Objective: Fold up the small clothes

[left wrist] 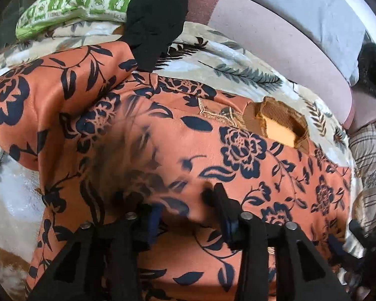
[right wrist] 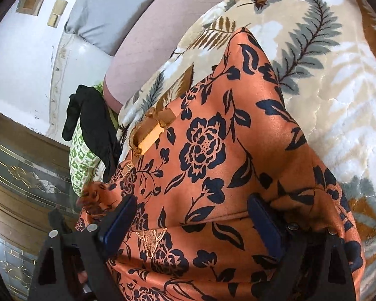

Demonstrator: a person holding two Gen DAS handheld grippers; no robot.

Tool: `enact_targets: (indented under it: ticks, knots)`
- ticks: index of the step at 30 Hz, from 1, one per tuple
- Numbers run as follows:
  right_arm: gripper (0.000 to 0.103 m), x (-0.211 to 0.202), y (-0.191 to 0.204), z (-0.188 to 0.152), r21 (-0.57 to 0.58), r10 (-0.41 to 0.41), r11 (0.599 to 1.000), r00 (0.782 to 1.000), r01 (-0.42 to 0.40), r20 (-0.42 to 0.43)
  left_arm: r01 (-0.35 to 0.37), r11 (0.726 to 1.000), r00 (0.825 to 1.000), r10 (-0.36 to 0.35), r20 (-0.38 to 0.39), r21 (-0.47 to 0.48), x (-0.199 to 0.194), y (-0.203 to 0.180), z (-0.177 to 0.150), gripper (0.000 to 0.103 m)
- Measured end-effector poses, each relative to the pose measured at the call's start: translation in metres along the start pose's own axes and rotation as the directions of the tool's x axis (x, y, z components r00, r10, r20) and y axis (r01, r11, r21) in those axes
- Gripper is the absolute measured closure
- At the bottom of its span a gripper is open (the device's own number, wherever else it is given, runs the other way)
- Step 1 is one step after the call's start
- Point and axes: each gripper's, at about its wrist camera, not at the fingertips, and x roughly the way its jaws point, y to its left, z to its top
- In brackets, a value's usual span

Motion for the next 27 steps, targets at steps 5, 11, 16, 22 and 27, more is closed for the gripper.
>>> enact_targets:
  ticks: [5,11,16,22,27]
  knots:
    - [0.012,0.003,-0.002,0.003,0.021,0.006,1.000,1.000,-0.006,-0.017,-0.025,0.999,1.000,0.025,0.017,-0.031,-0.001,0.012,0.009,0.062]
    - [0.012,0.000,-0.011,0.011,0.118,0.064,0.991,0.995,-0.055,-0.072,-0.021,1.000,1.000,0.021,-0.006,-0.010,0.000,0.037,0.012,0.090]
    - [0.012,-0.049,-0.005,0.028,0.094,0.054,0.994,0.998,-0.055,0.012,-0.082,0.994,0.996,0.079,0.046,0.068,-0.015,0.030,0.007,0.074]
    - [0.012,-0.029,-0.024,0.082,0.058,-0.098,0.993,0.994,0.101,-0.055,-0.093,0.973,0.979,0.051,0.198,0.209,-0.042,0.002,0.000,0.049]
    - [0.082,-0.002,-0.027,0.094,0.054,-0.160,0.985,0.982,0.166,-0.098,-0.153,0.948,0.987,0.134,0.086,0.281,0.003,0.002,0.003,0.049]
